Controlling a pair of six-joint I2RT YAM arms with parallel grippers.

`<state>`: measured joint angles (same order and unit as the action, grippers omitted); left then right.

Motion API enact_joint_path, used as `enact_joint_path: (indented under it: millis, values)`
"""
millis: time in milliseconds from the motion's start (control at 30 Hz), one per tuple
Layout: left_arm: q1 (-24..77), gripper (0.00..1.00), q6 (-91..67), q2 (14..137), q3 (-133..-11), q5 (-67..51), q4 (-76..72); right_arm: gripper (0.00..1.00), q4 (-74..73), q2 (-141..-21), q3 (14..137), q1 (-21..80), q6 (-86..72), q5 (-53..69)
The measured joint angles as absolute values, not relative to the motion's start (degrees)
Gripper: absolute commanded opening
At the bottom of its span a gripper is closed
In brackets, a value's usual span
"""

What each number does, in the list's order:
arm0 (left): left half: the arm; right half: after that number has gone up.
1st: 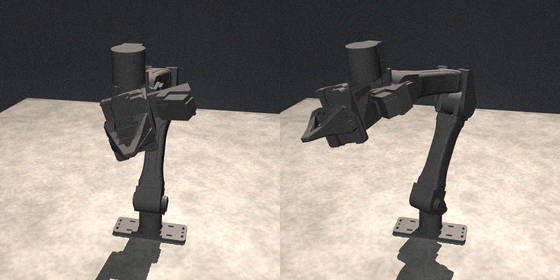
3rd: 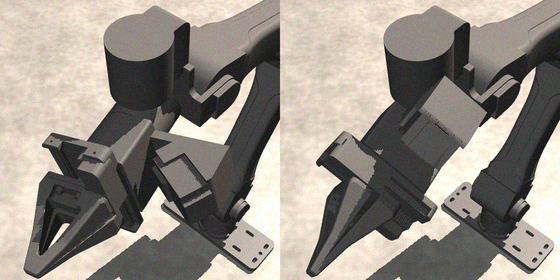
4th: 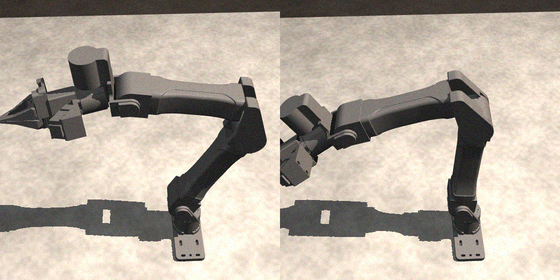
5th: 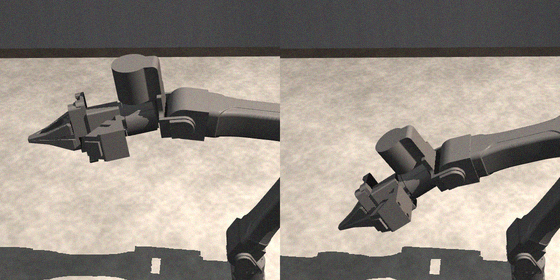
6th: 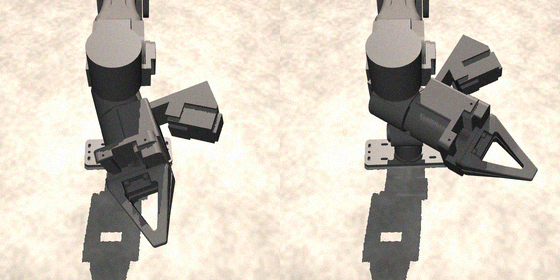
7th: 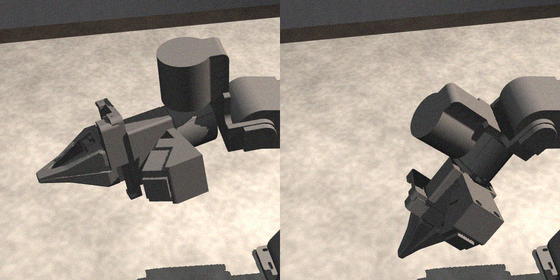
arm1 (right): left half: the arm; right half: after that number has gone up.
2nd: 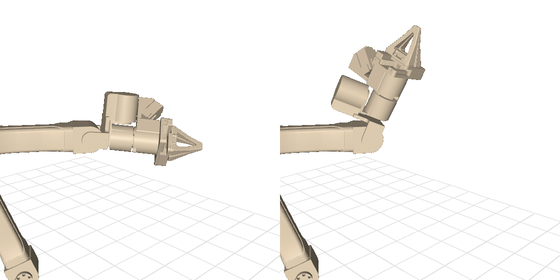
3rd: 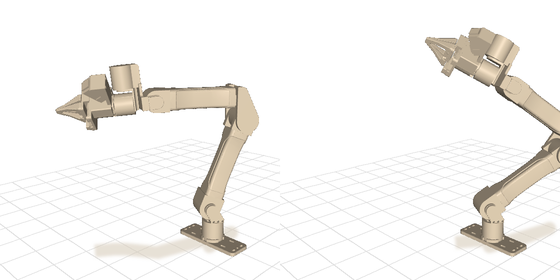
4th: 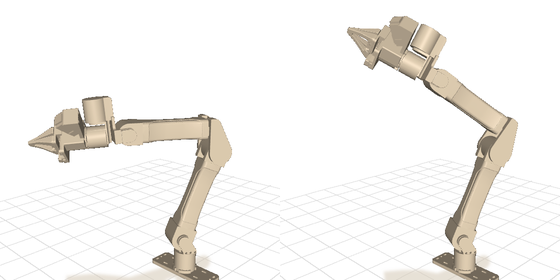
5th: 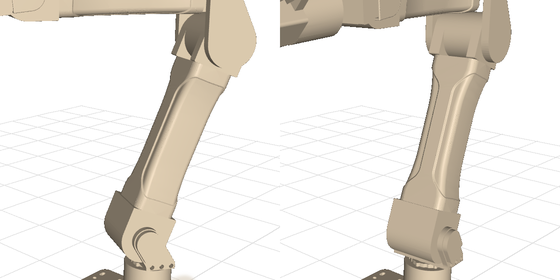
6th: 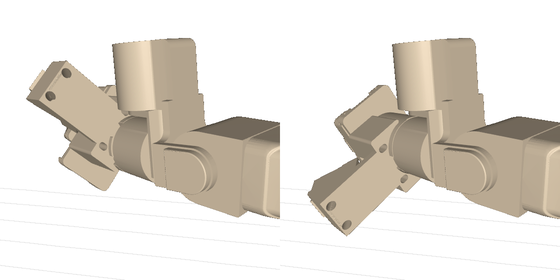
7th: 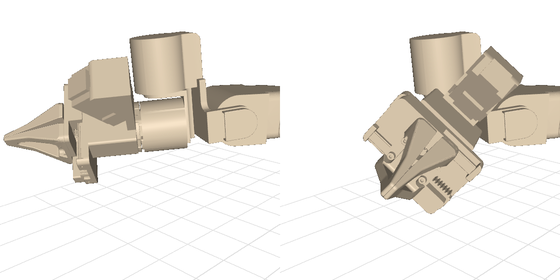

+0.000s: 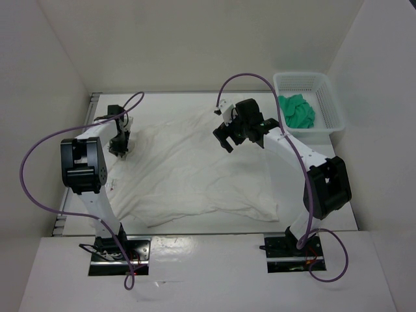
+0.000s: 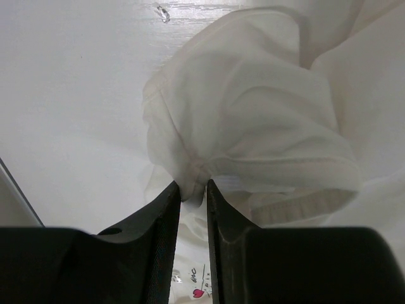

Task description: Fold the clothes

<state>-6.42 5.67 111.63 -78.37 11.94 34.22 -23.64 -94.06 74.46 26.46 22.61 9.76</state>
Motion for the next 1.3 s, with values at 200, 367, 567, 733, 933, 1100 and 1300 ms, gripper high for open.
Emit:
enact_joint_path:
  millis: [200, 367, 567, 733, 933, 1100, 1300]
  values:
    - [-6.22, 0.3, 5.74, 111.66, -78.37, 13.3, 33.61, 0.99, -23.64, -94.06, 74.46, 26.46, 23.03, 9.89]
    - [-6.39, 0.29, 5.74, 111.63, -78.37, 13.82, 32.93, 0.99, -23.66, -94.06, 74.46, 26.46, 23.09, 10.09]
    - [-8.12, 0.1, 5.74, 111.61, -78.37, 13.21, 32.58, 0.99, -23.7, -94.06, 74.46, 26.46, 23.24, 10.39]
    - [-8.91, 0.0, 5.82, 111.57, -78.37, 12.99, 31.99, 0.99, -23.86, -94.06, 74.46, 26.46, 23.27, 10.59]
    - [-11.0, 0.0, 5.74, 110.06, -78.46, 9.15, 32.62, 0.99, -24.08, -94.06, 74.46, 26.46, 23.49, 11.31]
    - [-16.53, 0.0, 5.61, 107.96, -80.79, 3.95, 34.46, 0.99, -24.43, -94.06, 74.46, 26.46, 23.66, 11.49]
    - [-23.88, 0.0, 5.87, 106.74, -82.08, -3.05, 35.29, 0.99, -24.91, -94.06, 74.46, 26.46, 23.68, 11.88]
